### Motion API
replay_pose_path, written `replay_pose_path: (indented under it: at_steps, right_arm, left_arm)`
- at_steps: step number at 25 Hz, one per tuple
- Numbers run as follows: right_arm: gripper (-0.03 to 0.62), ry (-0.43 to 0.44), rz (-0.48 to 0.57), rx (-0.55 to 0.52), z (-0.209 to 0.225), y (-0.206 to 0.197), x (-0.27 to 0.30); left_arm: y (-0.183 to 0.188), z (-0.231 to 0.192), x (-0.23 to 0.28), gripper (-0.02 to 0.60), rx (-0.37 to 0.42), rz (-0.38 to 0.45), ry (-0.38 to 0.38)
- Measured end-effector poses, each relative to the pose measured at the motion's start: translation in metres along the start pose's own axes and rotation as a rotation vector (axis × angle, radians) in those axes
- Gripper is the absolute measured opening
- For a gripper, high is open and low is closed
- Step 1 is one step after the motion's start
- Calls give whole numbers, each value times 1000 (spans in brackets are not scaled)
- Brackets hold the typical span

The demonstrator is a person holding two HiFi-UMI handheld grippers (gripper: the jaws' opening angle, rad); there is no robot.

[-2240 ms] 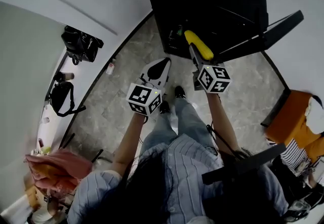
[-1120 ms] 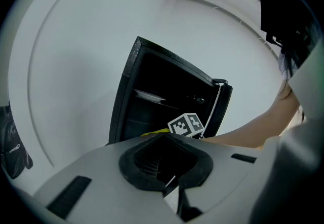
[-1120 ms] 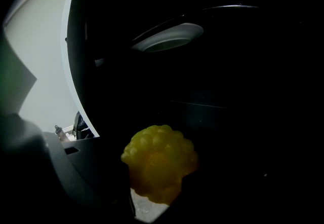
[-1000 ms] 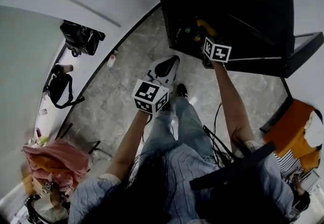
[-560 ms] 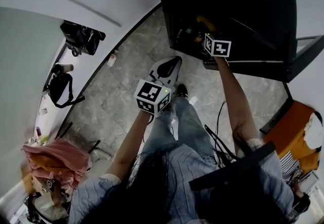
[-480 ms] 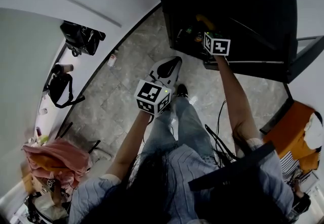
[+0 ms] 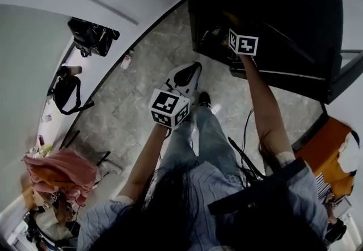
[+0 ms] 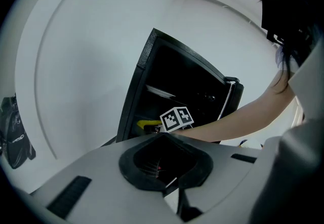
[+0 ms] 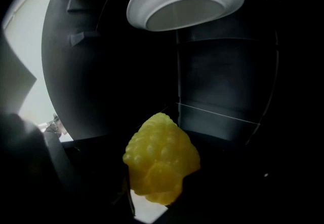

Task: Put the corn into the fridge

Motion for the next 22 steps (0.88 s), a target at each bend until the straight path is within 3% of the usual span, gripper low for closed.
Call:
replay_pose_path:
  at_steps: [5, 10, 16, 22]
  right_arm:
    - [256, 15, -40, -29, -5, -4, 12]
    - [256, 24, -99, -133, -12, -12, 20]
    - [256, 12, -126, -47, -8, -11, 22]
    - [262, 35, -131, -67, -11, -12, 24]
  left_arm:
    - [2, -6, 2, 6, -8, -2, 7]
    - [3, -14, 0, 6, -18, 3, 25]
    - [2, -21, -8, 6, -25, 0, 42]
    - [1, -18, -10, 6, -17, -6, 35]
Point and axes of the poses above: the fingertips, and each gripper's own axes: x forward along the fingers, z to its right, y out of its top, the point moved 4 cm from there along -x, backward along the fingers, and after that the axes turned 11 degrees about -x, right-handed, at the moved point
